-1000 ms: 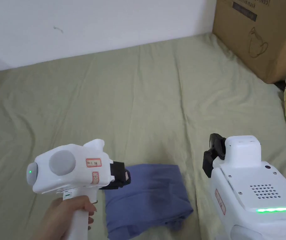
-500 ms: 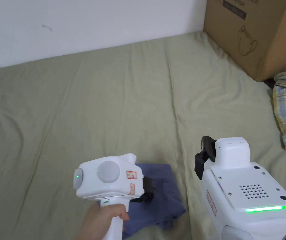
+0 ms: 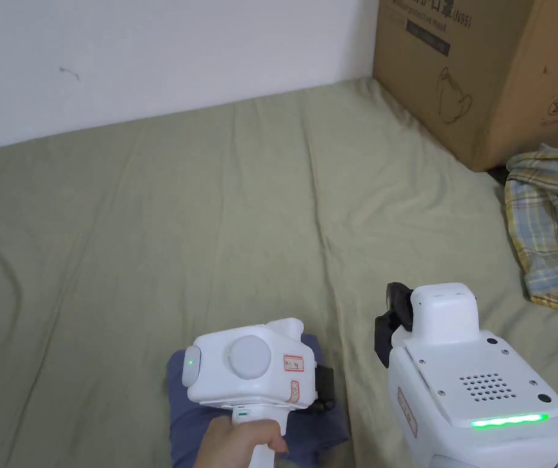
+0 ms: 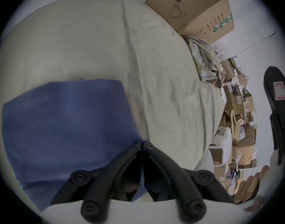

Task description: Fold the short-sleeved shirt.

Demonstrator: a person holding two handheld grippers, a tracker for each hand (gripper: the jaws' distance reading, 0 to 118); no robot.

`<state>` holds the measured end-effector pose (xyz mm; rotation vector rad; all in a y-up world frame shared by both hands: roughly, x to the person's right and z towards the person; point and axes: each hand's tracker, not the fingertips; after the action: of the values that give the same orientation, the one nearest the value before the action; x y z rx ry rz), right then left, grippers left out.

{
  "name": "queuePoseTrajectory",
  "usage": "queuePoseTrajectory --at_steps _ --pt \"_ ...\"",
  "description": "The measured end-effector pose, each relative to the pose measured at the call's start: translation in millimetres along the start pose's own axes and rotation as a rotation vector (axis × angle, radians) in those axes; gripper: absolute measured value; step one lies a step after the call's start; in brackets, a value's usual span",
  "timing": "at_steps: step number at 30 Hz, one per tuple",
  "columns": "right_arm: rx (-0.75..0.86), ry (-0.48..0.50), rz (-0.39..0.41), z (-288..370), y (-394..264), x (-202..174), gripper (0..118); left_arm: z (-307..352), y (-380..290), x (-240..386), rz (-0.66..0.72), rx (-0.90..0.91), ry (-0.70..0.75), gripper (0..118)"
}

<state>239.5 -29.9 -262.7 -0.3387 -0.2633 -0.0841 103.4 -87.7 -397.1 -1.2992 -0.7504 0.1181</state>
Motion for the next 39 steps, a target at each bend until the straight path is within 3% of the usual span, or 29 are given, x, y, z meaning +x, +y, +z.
queuePoseTrajectory --at_steps 4,7,10,12,14,17,20,24,32,33,34,35,36,37,39 --pt "-0.025 0.032 -0.016 2 16 -3 0 44 -1 -12 0.026 0.086 -0.123 2" --pt "-0.049 0.054 0.063 1 31 -17 0 95 -4 -29 0.015 0.190 -0.169 2" --pt "-0.104 0.131 0.057 -3 48 -34 0 142 -11 -62 0.064 0.284 -0.168 2" --pt "-0.222 0.169 0.066 -14 58 -50 0 166 -21 -90 0.126 0.335 -0.168 2" --pt "-0.344 0.201 0.123 -29 59 -68 0 180 -36 -118 0.176 0.365 -0.154 2" --pt "-0.524 0.287 0.125 -58 43 -93 0 186 -63 -155 0.263 0.371 -0.144 2" --pt "-0.683 0.319 0.043 -83 18 -108 0 185 -90 -176 0.316 0.391 -0.140 2" --pt "-0.815 0.299 0.147 -105 -14 -129 0 176 -113 -197 0.366 0.374 -0.197 2" --pt "-0.873 0.283 0.140 -122 -34 -133 0 150 -111 -216 0.409 0.334 -0.263 3" --pt "-0.876 0.283 0.140 -123 -33 -133 0 147 -107 -218 0.418 0.333 -0.267 8" --pt "-0.880 0.284 0.137 -123 -33 -132 0 145 -103 -220 0.438 0.336 -0.272 25" --pt "-0.881 0.285 0.134 -124 -33 -132 0 142 -98 -223 0.448 0.335 -0.278 52" --pt "-0.881 0.286 0.130 -122 -33 -131 0 139 -94 -225 0.450 0.330 -0.286 87" --pt "-0.881 0.287 0.127 -122 -33 -131 0 134 -89 -228 0.454 0.318 -0.309 103" --pt "-0.877 0.288 0.132 -122 -34 -131 0 126 -80 -230 0.458 0.307 -0.353 112"
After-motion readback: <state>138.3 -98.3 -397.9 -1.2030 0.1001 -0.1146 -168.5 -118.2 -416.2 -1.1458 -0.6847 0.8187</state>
